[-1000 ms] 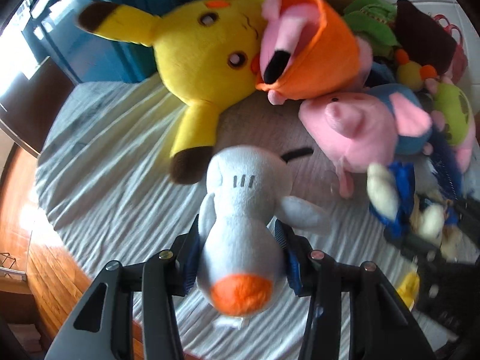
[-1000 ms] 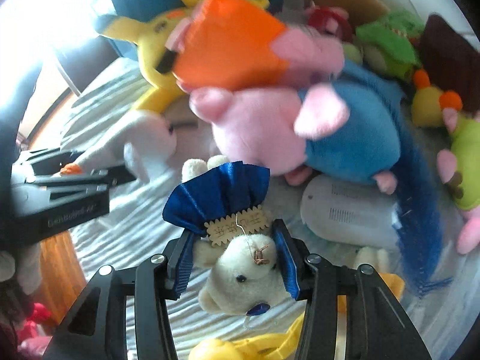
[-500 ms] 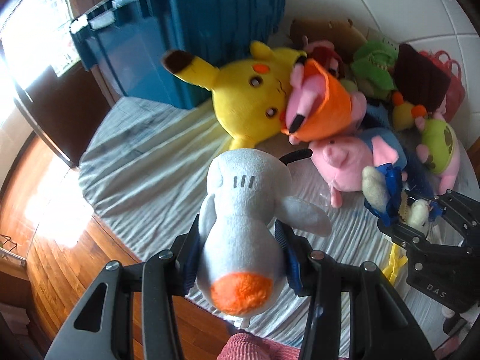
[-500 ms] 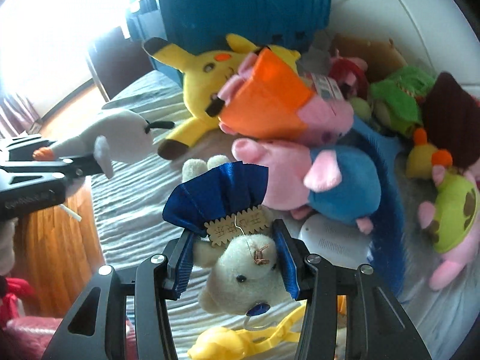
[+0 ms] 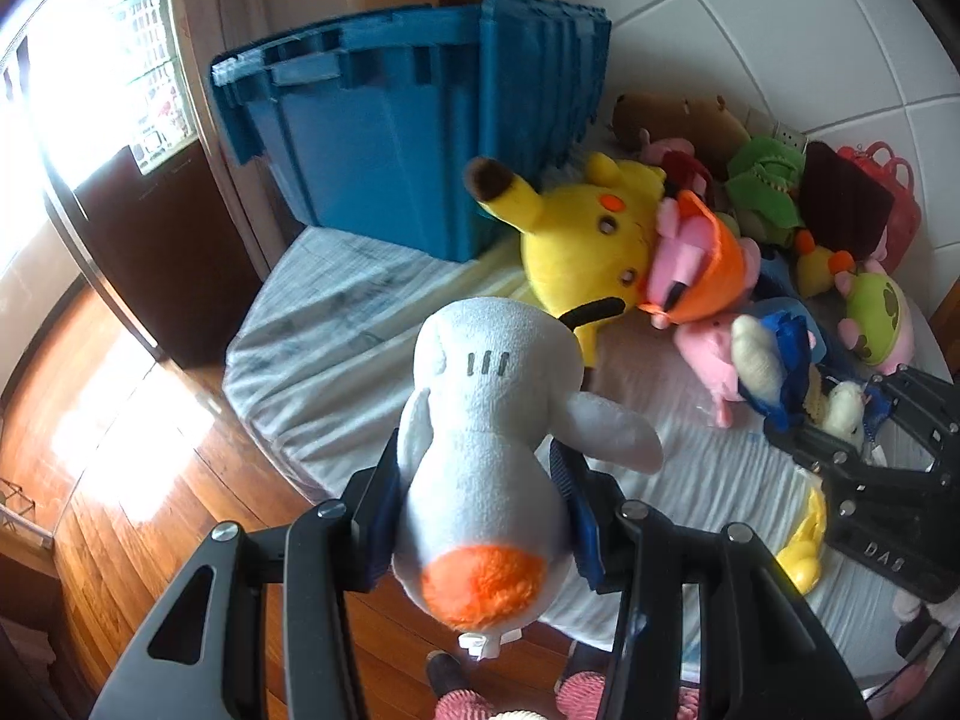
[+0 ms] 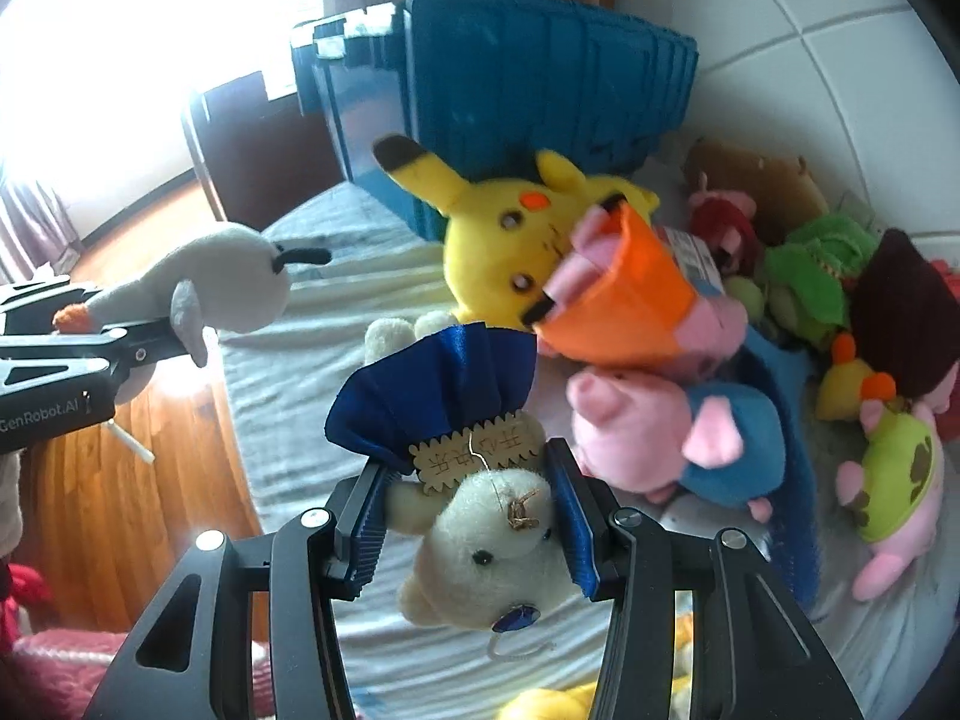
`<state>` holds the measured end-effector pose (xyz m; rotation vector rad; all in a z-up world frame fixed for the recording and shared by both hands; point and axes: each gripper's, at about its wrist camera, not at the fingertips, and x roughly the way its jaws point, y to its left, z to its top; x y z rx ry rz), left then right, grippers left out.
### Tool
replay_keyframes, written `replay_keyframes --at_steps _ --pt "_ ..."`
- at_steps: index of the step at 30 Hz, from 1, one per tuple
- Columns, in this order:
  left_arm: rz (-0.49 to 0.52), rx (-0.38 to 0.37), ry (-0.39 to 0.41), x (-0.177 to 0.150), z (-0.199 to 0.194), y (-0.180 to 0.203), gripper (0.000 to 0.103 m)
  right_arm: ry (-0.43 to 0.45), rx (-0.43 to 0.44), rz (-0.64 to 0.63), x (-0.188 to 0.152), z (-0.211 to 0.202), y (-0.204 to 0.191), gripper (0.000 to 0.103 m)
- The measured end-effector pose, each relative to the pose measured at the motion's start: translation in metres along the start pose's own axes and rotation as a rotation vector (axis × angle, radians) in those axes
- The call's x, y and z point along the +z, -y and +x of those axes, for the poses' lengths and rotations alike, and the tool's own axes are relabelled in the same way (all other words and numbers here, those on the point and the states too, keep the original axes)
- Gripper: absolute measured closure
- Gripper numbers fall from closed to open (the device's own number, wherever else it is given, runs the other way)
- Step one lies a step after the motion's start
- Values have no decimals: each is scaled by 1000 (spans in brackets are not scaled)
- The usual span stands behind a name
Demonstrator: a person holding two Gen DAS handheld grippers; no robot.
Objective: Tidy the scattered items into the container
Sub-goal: 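Lift both plushes and carry them toward the blue crate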
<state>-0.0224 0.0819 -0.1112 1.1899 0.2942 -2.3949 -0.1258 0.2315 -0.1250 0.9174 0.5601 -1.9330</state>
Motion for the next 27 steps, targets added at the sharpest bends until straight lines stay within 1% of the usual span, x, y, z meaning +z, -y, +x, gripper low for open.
replay_keyframes --at_steps 6,11,14,18,22,27 --pt "33 -26 61 -1 -19 -57 57 52 -43 14 22 -9 -57 55" --pt "60 -46 90 -3 -27 -96 57 87 -61 32 38 -10 -105 55" --pt "64 -52 97 -5 -28 -112 57 94 -78 41 46 -10 -127 55" --pt "56 -70 95 -7 -26 -130 57 87 -88 36 55 -5 -148 55" --pt "39 -78 82 -5 -18 -140 57 78 -90 20 65 1 -158 55" --pt "8 -47 67 3 -8 -154 57 84 -71 -11 82 14 -164 55"
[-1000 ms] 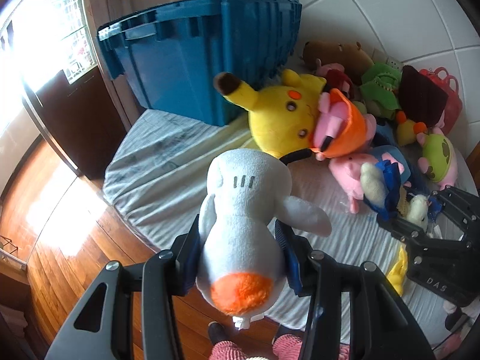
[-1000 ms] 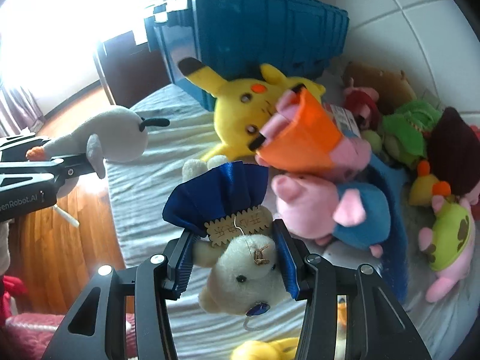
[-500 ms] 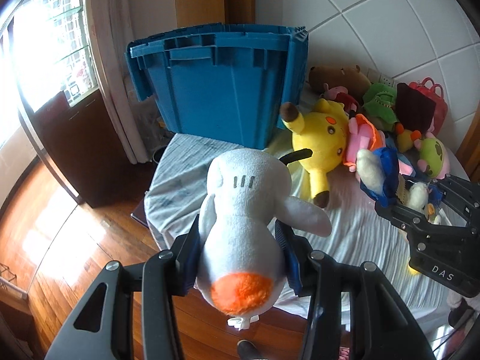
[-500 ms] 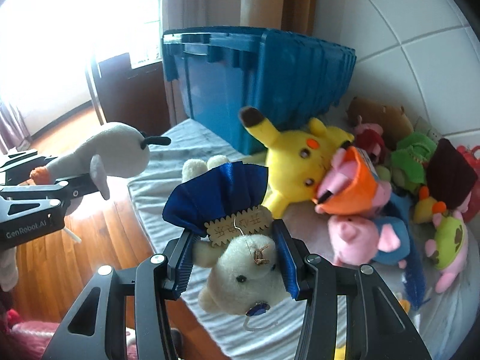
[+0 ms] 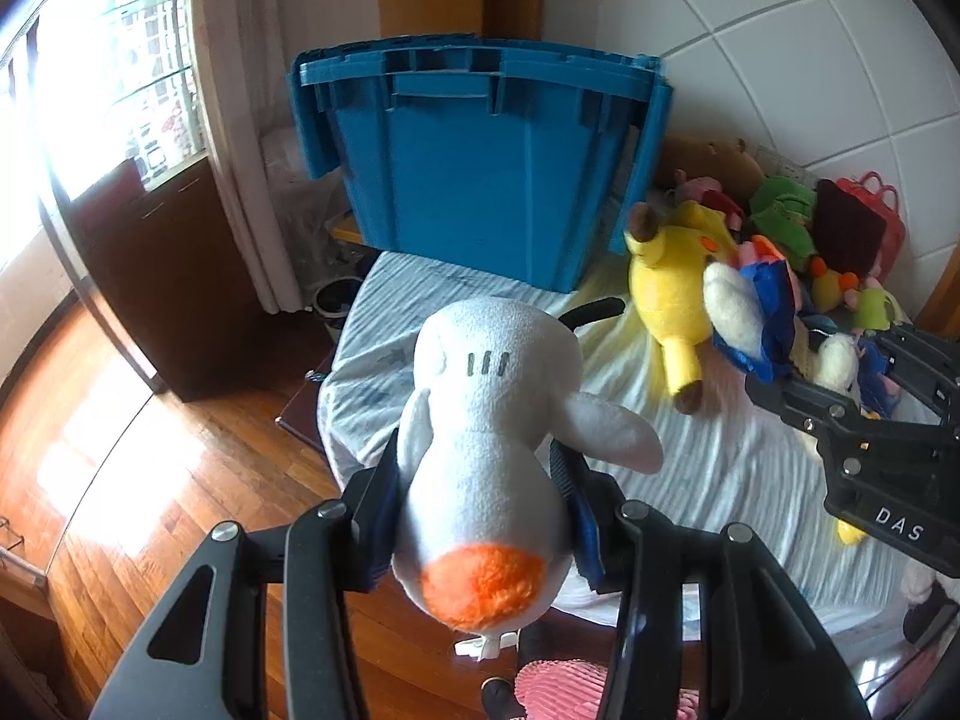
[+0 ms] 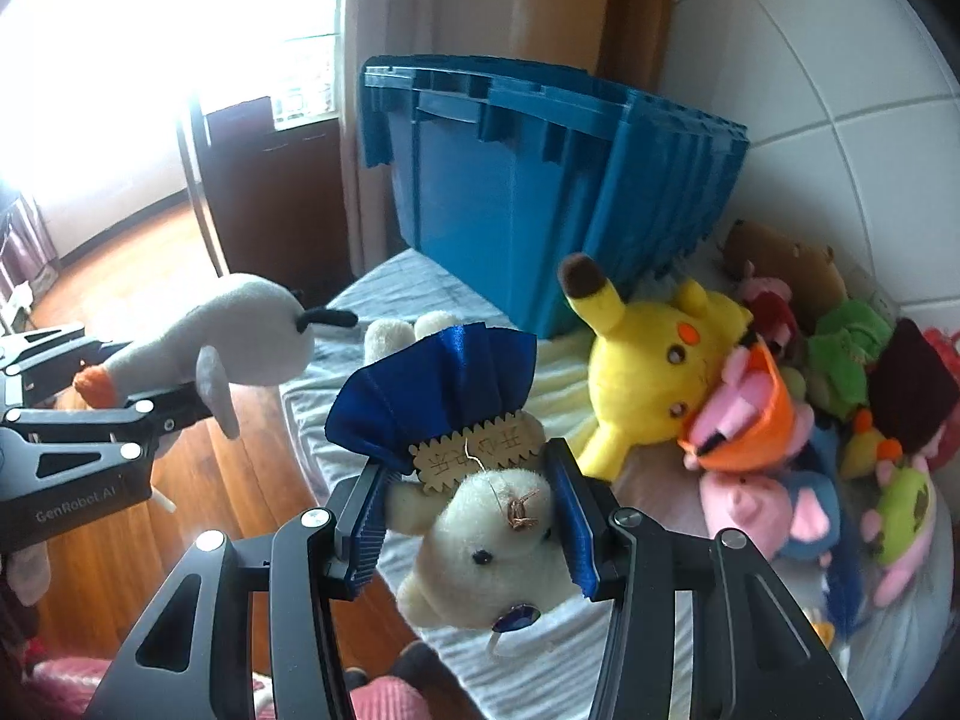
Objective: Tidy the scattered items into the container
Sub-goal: 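Lift both plushes and carry them toward the blue crate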
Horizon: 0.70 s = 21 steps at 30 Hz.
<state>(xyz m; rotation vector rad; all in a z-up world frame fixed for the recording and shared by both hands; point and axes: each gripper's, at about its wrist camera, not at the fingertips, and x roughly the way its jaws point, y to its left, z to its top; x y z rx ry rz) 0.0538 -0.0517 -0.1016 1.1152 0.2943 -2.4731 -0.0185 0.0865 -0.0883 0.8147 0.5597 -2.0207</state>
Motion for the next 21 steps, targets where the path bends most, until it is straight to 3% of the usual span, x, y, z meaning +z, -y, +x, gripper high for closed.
replay_keyframes --at_steps 7,13,21 --pt "-22 44 30 34 7 -14 57 28 72 -48 39 24 -2 55" --pt "-13 60 108 76 6 -19 57 89 92 -89 75 34 9 55" --pt "-10 1 179 143 8 -35 57 174 87 -83 130 35 28 55"
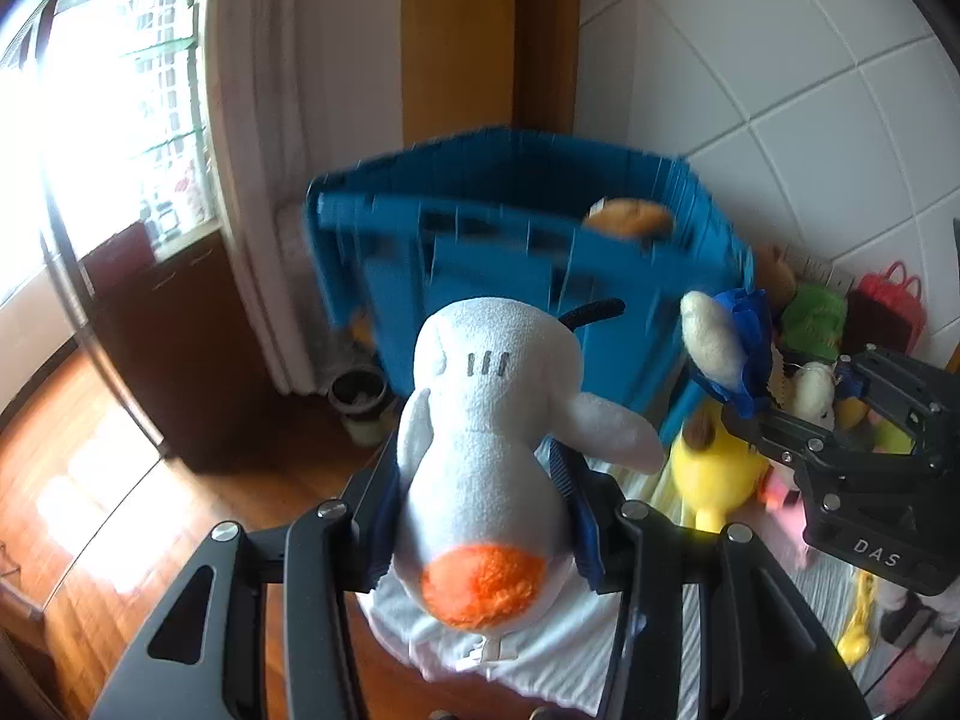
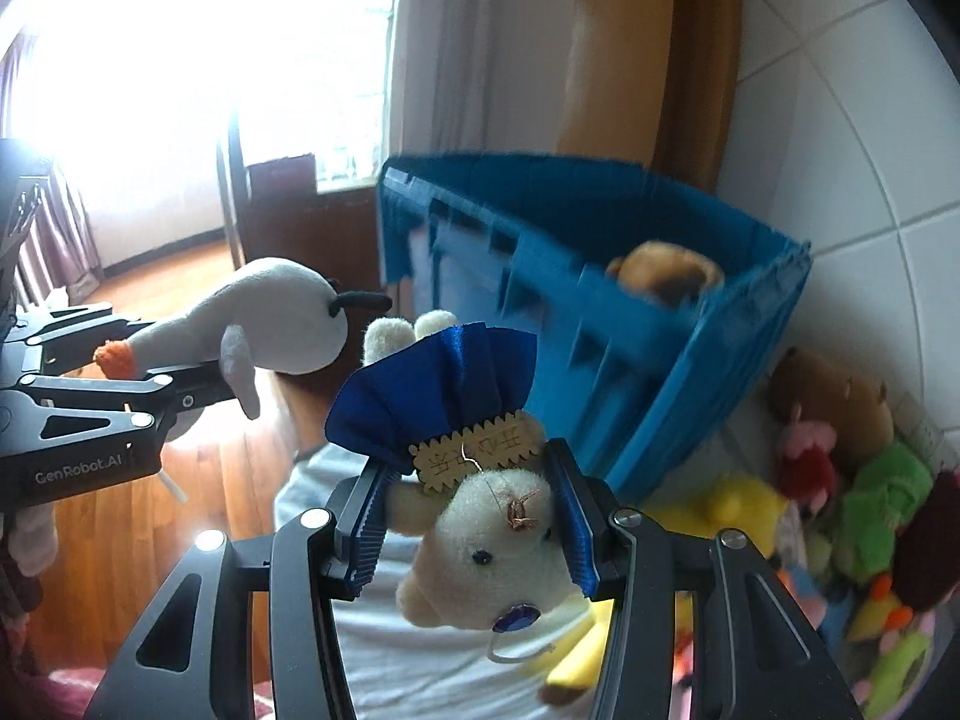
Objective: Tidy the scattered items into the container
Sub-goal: 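Lift both plushes and carry them toward the blue crate, then lower both plushes into the blue crate and open both grippers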
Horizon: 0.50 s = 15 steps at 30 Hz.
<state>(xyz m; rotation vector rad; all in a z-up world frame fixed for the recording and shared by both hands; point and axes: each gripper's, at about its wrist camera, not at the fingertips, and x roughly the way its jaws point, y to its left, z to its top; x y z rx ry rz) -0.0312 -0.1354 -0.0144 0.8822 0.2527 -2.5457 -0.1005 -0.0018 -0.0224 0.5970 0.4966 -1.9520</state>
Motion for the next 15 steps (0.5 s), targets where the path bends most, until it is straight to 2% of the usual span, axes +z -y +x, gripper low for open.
replay_keyframes --at_steps 6,10,15 --pt "64 -73 100 71 25 -16 57 90 -82 64 45 18 15 55" --pt "129 -145 158 129 54 -30 57 131 -157 123 75 37 23 55" --pt "182 -212 186 187 88 -41 57 147 -258 189 111 62 36 55"
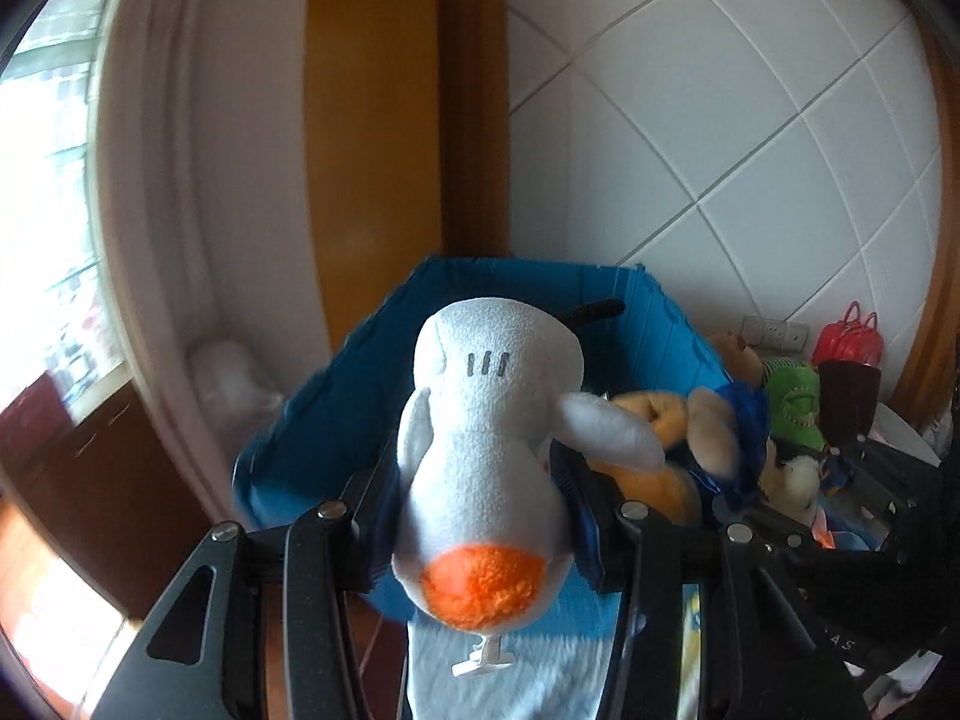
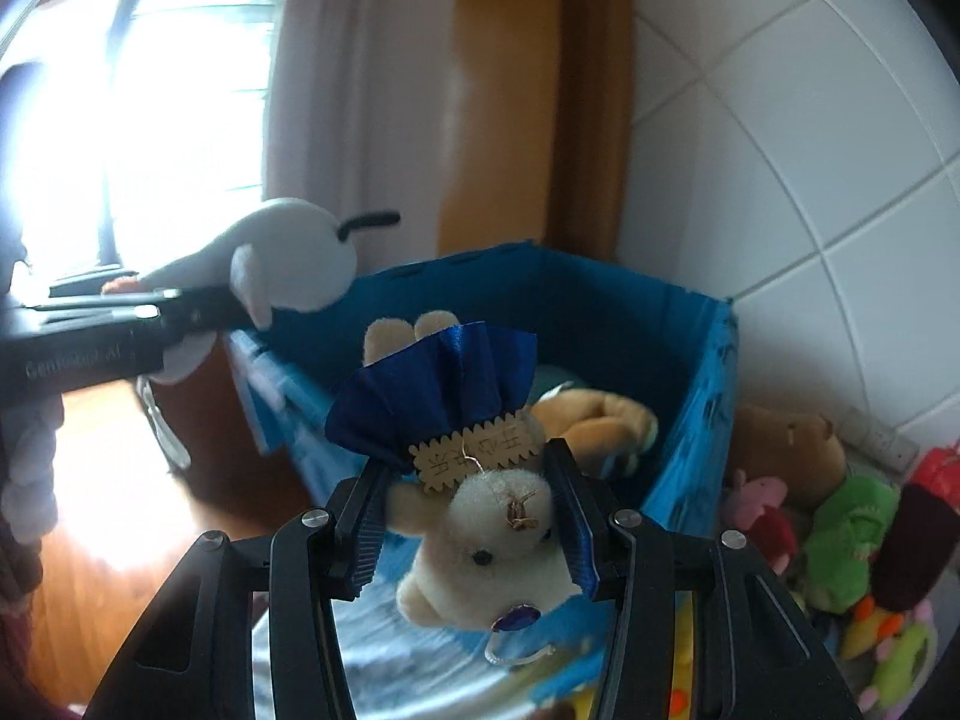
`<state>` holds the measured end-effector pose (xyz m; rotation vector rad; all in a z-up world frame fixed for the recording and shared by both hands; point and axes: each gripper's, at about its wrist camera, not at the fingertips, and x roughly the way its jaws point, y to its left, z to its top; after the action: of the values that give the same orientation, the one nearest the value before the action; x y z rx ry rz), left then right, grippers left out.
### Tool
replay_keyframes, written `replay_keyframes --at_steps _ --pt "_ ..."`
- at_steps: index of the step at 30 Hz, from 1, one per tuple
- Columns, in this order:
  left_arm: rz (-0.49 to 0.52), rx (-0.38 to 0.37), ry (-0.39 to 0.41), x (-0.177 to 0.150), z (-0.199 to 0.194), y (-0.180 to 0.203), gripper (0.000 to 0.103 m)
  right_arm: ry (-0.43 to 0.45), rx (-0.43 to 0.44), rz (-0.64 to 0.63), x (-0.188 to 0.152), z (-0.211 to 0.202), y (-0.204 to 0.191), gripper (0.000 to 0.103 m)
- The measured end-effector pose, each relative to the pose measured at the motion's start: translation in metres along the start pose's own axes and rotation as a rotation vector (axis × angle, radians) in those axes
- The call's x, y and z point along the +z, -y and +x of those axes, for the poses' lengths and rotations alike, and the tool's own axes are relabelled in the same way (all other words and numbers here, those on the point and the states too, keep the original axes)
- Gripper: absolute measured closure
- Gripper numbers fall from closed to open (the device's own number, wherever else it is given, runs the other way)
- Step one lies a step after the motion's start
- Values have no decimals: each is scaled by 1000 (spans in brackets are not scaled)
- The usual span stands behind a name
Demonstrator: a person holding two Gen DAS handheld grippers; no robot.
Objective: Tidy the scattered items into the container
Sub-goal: 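Lower both plushes into the blue crate and open both grippers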
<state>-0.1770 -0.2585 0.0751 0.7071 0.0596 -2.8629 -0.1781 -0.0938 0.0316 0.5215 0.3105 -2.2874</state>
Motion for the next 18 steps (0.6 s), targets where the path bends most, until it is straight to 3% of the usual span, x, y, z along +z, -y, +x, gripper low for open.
replay_keyframes --at_steps 3,7,12,18 --pt "25 -20 13 20 27 -14 57 -7 -58 40 19 24 1 55" --pt "32 -82 -39 30 78 -24 57 -62 -106 54 29 59 4 55" --pt "61 -118 -153 23 134 -22 57 -128 -135 79 33 90 13 55" --pt "68 -115 -229 11 160 -23 57 -206 -147 66 32 117 19 54"
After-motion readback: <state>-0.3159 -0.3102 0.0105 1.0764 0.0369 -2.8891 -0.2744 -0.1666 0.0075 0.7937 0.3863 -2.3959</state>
